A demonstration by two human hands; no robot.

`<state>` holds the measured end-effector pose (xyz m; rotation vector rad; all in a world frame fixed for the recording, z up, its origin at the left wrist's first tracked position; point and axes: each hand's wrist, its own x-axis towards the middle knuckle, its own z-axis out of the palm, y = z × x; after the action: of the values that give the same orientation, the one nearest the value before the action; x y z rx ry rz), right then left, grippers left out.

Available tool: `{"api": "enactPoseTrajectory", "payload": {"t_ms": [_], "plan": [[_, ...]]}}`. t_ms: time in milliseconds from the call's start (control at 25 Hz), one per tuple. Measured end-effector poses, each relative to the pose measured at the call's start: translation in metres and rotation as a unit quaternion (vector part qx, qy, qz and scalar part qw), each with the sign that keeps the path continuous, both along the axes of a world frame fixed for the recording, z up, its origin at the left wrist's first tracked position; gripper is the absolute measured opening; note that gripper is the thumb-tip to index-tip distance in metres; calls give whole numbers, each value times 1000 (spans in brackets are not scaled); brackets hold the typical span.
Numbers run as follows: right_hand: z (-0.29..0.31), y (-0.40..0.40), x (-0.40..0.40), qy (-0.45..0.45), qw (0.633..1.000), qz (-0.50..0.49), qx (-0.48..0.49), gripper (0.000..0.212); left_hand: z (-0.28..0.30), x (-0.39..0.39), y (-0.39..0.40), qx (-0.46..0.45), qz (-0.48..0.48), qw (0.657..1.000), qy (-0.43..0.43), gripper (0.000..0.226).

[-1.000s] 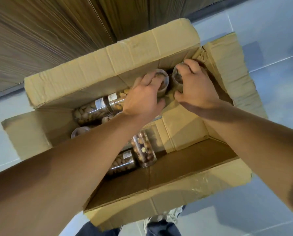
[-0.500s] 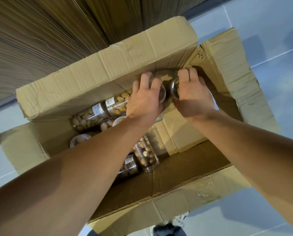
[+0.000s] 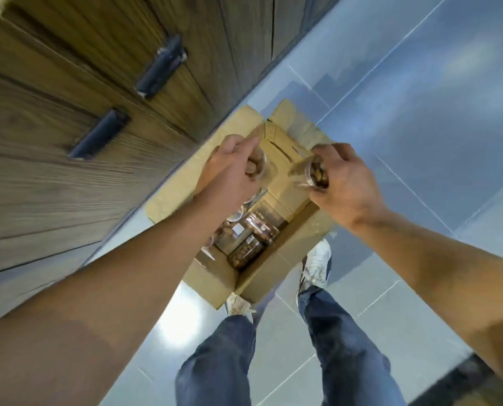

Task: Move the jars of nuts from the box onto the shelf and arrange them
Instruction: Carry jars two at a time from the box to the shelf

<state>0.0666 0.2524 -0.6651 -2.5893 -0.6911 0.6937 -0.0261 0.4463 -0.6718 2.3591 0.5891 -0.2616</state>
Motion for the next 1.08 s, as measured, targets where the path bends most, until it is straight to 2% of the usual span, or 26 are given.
{"api": "enactPoseTrajectory", "payload": {"t_ms": [240,440,600,760,920,1080], "plan": [[184,-68,-55,-25,987,-160,17,63,170,-10,-54,-15,-156,986,-59,62],[300,-148,-125,-51,948,-314,-14,64,279,-32,-129,16,-318,946,-59,64],[371,-229,-210,-88,895,-436,-19,63,347,-58,-211,-30,-431,898,-85,66],[421,-299,-292,-123,839,-529,-30,62,387,-82,-304,-82,-526,841,-102,69],[463,-371,-375,-166,776,-605,-56,63,437,-120,-408,-75,-602,779,-157,67],[511,-429,-442,-198,734,-646,-69,64,488,-158,-491,-60,-661,718,-211,68]]}}
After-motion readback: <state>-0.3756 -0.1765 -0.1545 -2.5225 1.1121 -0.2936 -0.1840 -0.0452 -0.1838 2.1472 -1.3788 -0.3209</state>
